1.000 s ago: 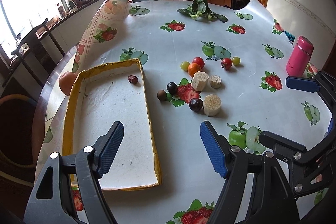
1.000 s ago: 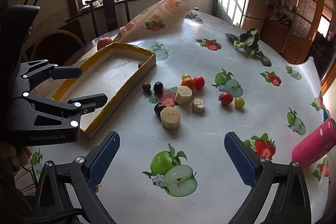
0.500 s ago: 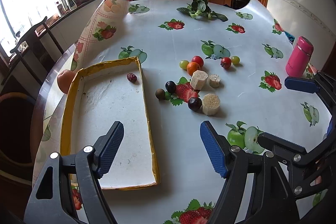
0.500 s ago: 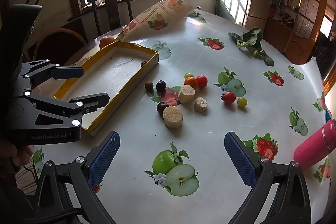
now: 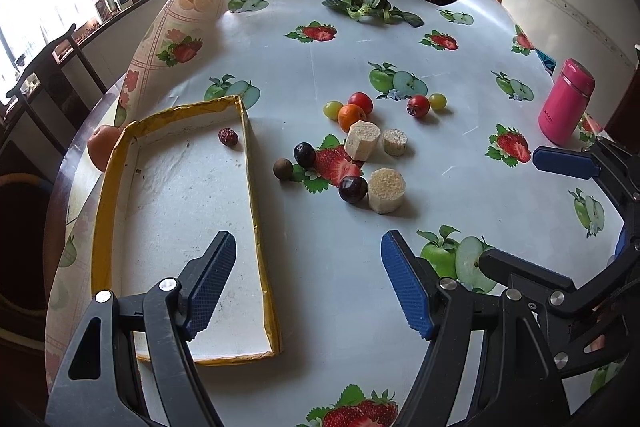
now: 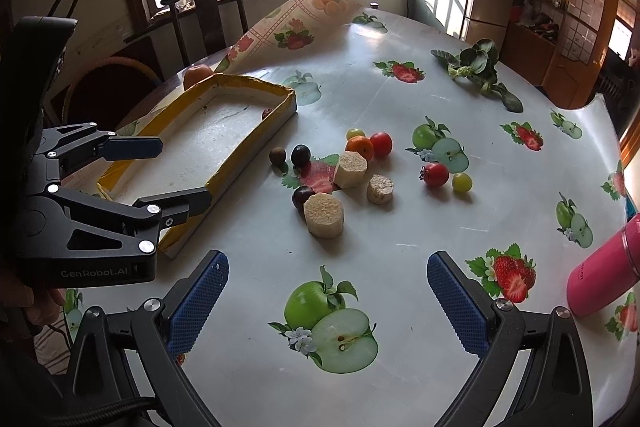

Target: Organize fruits

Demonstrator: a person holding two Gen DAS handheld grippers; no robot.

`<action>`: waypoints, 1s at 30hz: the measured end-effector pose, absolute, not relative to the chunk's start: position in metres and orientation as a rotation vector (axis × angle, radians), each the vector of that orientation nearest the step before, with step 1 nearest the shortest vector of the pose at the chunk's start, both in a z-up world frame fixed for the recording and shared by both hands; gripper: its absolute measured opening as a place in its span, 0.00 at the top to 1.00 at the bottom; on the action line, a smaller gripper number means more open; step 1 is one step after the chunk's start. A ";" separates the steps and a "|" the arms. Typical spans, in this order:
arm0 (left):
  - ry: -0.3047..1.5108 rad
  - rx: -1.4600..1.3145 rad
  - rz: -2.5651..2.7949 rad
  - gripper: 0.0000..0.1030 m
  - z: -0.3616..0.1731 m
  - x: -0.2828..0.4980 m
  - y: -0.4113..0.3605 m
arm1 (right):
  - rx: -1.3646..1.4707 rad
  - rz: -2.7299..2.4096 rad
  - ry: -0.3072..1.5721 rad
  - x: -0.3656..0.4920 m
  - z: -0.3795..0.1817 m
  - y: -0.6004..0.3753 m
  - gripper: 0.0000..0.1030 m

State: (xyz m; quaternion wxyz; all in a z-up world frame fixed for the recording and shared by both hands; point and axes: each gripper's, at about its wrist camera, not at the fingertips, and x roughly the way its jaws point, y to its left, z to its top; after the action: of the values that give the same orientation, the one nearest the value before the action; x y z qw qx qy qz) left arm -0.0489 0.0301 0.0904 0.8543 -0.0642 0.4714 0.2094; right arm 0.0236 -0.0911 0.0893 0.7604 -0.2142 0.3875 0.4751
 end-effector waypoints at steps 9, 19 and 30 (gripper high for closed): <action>1.028 -0.219 0.364 0.27 0.070 -0.020 0.028 | -0.430 0.979 0.912 0.054 0.067 -0.096 0.04; 1.084 -0.276 0.344 0.27 0.036 0.021 0.030 | -0.236 0.860 1.001 0.130 0.047 -0.108 0.20; 1.126 -0.297 0.346 0.37 0.008 0.049 0.038 | -0.151 0.726 1.060 0.211 0.013 -0.084 0.42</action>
State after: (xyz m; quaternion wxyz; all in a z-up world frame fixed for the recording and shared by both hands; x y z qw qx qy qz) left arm 0.0487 0.0383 0.0076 0.8210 -0.1396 0.5292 0.1628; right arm 0.2112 -0.0841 0.0125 0.7980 -0.0706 0.4938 0.3382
